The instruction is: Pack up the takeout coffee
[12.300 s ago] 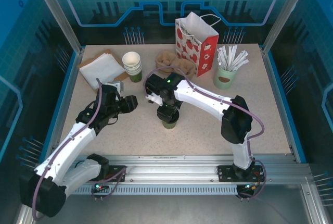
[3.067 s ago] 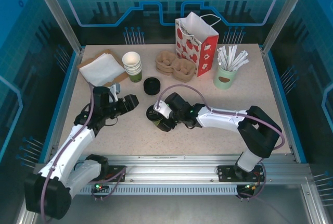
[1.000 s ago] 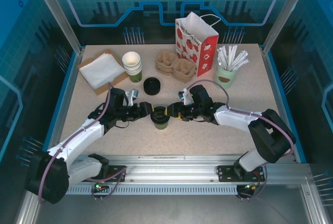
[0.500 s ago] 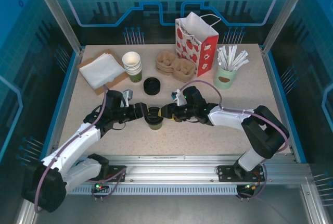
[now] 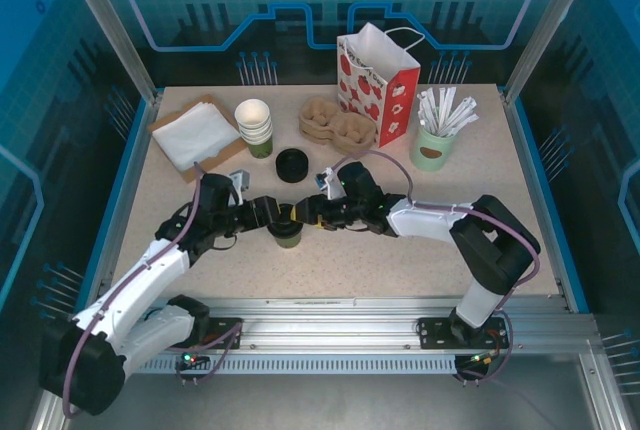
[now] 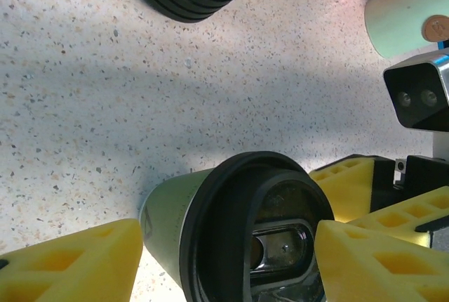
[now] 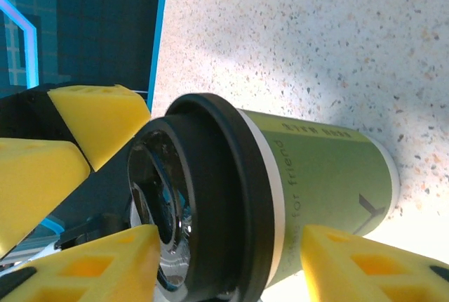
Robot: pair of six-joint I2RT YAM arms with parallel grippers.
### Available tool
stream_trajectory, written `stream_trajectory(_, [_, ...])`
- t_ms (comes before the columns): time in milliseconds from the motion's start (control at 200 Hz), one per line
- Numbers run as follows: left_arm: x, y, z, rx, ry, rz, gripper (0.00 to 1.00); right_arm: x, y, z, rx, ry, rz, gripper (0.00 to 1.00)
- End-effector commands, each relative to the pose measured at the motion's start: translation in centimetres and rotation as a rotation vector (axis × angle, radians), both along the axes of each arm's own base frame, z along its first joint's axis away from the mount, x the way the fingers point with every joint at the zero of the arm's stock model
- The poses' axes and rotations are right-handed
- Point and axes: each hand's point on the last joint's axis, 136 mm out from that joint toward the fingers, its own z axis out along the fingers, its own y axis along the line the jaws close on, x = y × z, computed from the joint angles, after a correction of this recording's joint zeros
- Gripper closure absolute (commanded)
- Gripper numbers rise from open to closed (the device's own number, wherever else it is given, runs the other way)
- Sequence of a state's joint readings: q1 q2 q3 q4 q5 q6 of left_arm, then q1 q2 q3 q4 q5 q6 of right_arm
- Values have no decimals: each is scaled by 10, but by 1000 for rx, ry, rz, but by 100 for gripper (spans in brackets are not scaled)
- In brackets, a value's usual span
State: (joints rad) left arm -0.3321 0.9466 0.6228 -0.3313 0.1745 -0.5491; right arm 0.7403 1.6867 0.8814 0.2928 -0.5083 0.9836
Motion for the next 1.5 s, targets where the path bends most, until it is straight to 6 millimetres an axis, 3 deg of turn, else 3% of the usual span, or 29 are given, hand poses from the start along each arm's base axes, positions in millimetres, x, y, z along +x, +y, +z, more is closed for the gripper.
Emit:
stream_trajectory(0, [6,3,25,11,-74,6,32,4,-4,21,4,-51,-4,38])
stream_trajectory(130, [9,0,48,-17,-139,0,28,10,-20,53,-3,-142,-22,22])
stream_trajectory(235, [12,-4,74,-54,-213,-14,26,29,-51,75,-138,-300,-58,17])
stream_trajectory(375, [20,-10,101,-82,-301,-35,25,72,-87,100,-406,-587,-42,16])
stream_trajectory(555, [35,-9,117,-60,-363,-19,24,133,-103,116,-577,-815,-18,20])
stream_trajectory(685, [41,-12,122,-78,-370,-20,24,169,-100,109,-682,-894,7,27])
stream_trajectory(845, [42,-13,123,-73,-368,-24,24,204,-103,80,-800,-880,42,35])
stream_trajectory(1080, [43,-12,121,-64,-367,-18,24,233,-102,47,-863,-787,65,39])
stream_trajectory(1496, [40,-10,118,-62,-359,-14,24,270,-102,33,-830,-756,81,49])
